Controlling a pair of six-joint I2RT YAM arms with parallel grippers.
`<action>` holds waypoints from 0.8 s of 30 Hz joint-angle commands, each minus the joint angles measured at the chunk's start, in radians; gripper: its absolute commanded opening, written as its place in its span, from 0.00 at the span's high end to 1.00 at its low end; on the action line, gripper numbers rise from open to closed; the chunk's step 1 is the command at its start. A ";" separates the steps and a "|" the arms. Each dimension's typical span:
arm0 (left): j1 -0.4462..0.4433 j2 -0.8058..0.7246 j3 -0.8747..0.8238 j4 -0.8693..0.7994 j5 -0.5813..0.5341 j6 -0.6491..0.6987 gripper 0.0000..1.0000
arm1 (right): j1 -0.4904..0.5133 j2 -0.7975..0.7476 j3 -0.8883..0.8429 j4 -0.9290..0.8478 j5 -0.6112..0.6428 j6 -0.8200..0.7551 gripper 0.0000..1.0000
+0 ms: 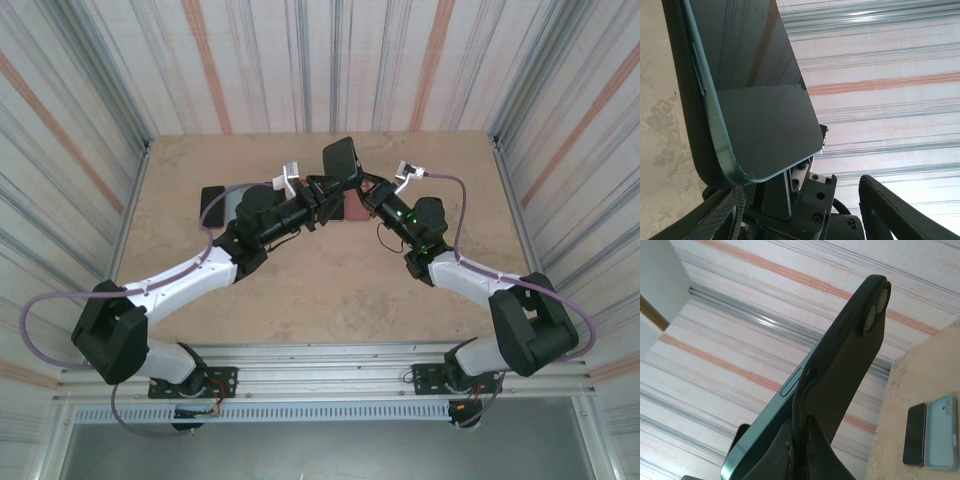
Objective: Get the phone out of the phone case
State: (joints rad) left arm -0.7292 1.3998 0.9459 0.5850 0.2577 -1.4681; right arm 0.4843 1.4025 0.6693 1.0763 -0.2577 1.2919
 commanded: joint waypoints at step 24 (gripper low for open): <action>-0.021 0.014 -0.028 0.119 -0.155 -0.061 0.45 | 0.029 0.068 -0.025 0.318 0.012 -0.076 1.00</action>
State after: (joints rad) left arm -0.7479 1.4101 0.9337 0.6632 0.1719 -1.5204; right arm 0.4988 1.4696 0.6472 1.2568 -0.2527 1.2617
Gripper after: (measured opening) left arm 0.549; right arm 0.075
